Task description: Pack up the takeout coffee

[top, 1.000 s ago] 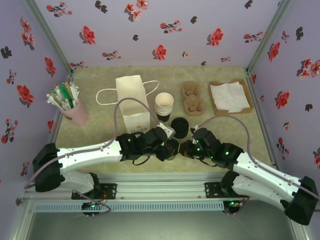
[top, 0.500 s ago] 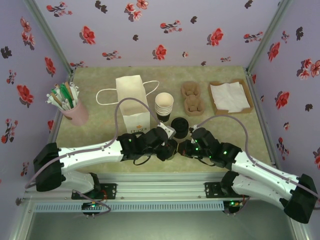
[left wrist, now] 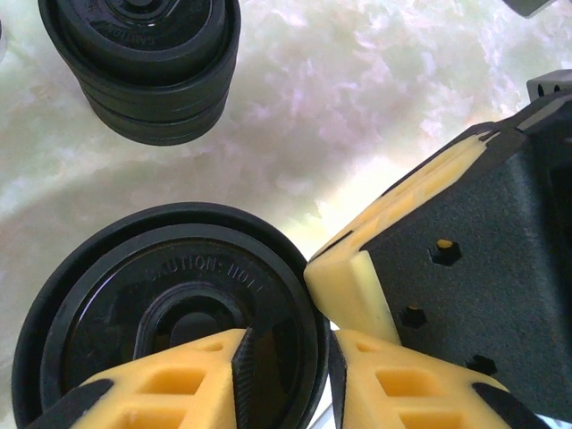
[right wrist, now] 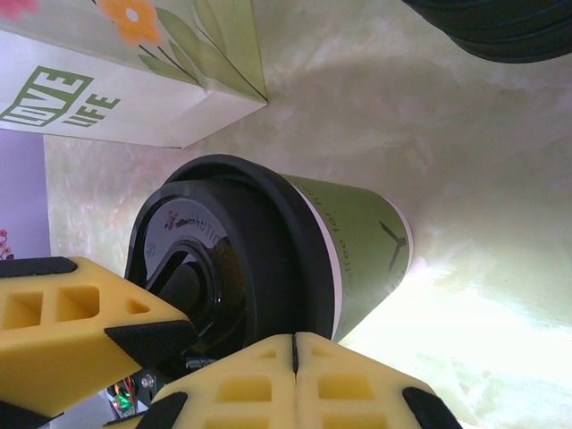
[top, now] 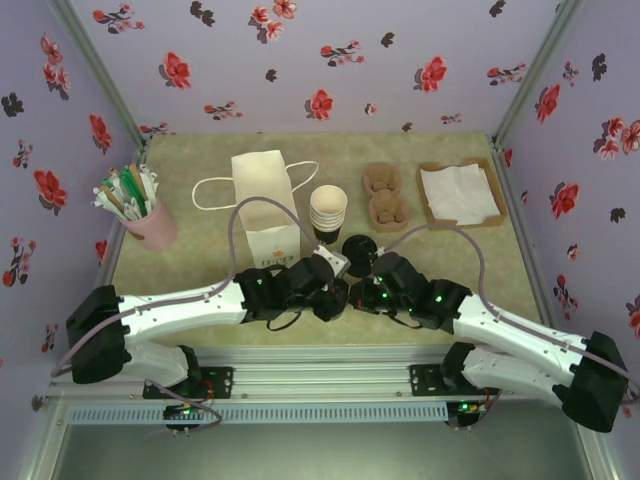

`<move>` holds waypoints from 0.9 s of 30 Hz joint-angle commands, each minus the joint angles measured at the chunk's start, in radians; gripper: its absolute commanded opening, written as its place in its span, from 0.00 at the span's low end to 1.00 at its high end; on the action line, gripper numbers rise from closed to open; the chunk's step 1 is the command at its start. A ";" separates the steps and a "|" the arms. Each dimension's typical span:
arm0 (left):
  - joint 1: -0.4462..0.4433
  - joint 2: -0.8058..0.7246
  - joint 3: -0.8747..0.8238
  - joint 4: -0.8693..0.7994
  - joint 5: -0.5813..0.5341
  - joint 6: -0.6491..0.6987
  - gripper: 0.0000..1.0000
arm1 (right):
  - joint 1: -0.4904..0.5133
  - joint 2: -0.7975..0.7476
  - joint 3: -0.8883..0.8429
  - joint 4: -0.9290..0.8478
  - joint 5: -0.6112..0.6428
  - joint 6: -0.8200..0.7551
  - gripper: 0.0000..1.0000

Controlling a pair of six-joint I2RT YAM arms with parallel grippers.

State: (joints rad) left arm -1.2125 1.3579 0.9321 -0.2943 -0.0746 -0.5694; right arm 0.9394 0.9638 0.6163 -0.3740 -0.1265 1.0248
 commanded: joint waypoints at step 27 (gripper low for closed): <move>0.096 -0.173 -0.061 -0.063 0.011 -0.019 0.37 | 0.049 -0.028 0.073 -0.068 0.040 -0.029 0.00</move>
State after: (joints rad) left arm -1.1370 1.1999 0.8871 -0.3294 -0.0738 -0.5770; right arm 0.9802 0.9264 0.6533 -0.4763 -0.0788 1.0138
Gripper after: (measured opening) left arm 0.373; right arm 0.062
